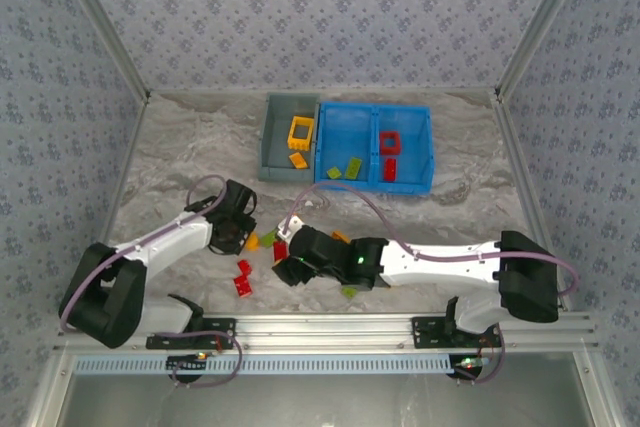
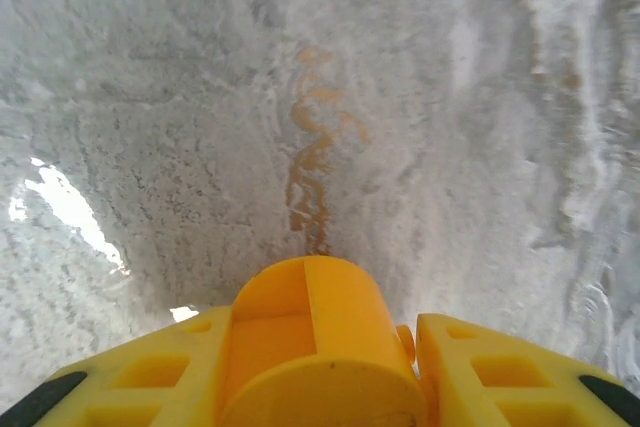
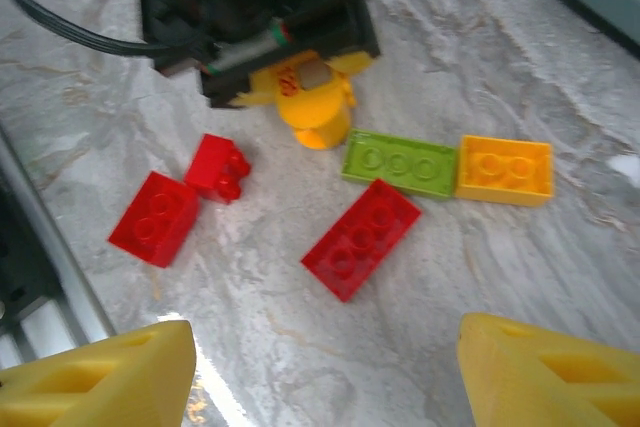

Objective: Sort the legos into containers by color

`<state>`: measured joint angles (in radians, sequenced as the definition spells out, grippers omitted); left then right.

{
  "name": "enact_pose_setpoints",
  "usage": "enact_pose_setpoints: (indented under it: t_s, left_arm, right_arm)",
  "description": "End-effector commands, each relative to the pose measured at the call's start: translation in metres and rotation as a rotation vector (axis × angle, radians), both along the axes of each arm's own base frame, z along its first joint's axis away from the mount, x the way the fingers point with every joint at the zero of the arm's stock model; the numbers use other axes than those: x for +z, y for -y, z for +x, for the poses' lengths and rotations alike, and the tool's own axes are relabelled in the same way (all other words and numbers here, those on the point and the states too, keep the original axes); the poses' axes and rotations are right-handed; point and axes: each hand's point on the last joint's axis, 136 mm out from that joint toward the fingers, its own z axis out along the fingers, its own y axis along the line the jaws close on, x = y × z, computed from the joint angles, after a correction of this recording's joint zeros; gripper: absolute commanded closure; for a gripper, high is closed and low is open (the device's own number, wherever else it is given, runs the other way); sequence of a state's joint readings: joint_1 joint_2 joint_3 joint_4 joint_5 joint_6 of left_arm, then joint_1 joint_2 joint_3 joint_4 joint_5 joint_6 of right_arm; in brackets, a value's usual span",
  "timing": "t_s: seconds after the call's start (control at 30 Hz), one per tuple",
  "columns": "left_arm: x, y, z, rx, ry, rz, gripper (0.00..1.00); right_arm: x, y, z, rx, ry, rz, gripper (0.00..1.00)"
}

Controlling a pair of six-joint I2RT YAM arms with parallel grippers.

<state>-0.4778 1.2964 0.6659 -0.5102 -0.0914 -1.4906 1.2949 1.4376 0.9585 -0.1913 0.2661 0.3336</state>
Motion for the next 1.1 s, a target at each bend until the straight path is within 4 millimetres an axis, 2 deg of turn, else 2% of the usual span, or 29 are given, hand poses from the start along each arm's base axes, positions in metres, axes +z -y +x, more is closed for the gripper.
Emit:
enact_pose_setpoints:
  t_s: [0.0,0.13,0.2,0.3,0.4,0.47,0.6,0.73,0.8,0.97,1.07]
  left_arm:
    - [0.064,-0.002,0.025,-0.06,0.153,0.064,0.69]
    - [0.131,0.008,0.046,-0.186,0.307,0.139,0.68]
    - [0.158,0.022,0.059,-0.284,0.361,0.182,0.67]
    - [0.185,0.047,0.08,-0.427,0.397,0.245,0.67]
    - [0.199,0.07,0.108,-0.54,0.411,0.292,0.67]
    - [0.203,0.079,0.13,-0.607,0.407,0.367,0.67]
    - [0.196,0.089,0.181,-0.702,0.345,0.512,0.67]
    - [0.186,0.096,0.227,-0.745,0.308,0.516,0.66]
    - [0.18,0.094,0.247,-0.756,0.294,0.551,0.66]
    - [0.148,0.089,0.286,-0.771,0.259,0.574,0.66]
    - [0.126,0.096,0.301,-0.8,0.268,0.573,0.65]
  right_arm:
    - [0.04,0.037,0.034,-0.172,0.084,0.005,0.28]
    - [0.081,0.079,0.065,-0.3,0.15,0.062,0.28]
    - [0.102,0.094,0.076,-0.338,0.188,0.101,0.28]
    - [0.13,0.111,0.092,-0.395,0.243,0.141,0.28]
    - [0.148,0.112,0.107,-0.425,0.286,0.193,0.25]
    - [0.153,0.104,0.117,-0.421,0.312,0.222,0.25]
    - [0.161,0.074,0.139,-0.392,0.385,0.258,0.24]
    - [0.162,0.043,0.154,-0.347,0.461,0.287,0.24]
    - [0.159,0.035,0.161,-0.347,0.471,0.272,0.24]
    - [0.15,0.028,0.169,-0.357,0.47,0.256,0.23]
    - [0.142,0.031,0.173,-0.379,0.453,0.252,0.23]
